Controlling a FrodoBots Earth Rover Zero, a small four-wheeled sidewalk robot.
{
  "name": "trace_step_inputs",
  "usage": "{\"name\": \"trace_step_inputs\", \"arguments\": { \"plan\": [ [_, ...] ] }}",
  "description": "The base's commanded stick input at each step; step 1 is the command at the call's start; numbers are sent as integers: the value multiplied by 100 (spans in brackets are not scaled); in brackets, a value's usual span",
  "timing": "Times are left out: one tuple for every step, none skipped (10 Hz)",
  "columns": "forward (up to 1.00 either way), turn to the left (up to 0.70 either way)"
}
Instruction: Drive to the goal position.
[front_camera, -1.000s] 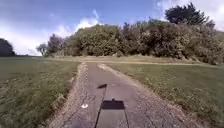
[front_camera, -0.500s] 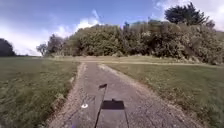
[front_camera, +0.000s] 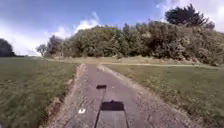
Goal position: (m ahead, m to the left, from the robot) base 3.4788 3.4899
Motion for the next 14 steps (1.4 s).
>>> {"name": "trace_step_inputs", "arguments": {
  "plan": [
    [70, 0],
    [70, 9],
    [70, 31],
    [70, 34],
    [70, 26],
    [70, 8],
    [70, 2],
    [70, 2],
    [70, 2],
    [70, 2],
    [70, 2],
    [70, 2],
    [70, 2],
    [70, 2]
  ]
}}
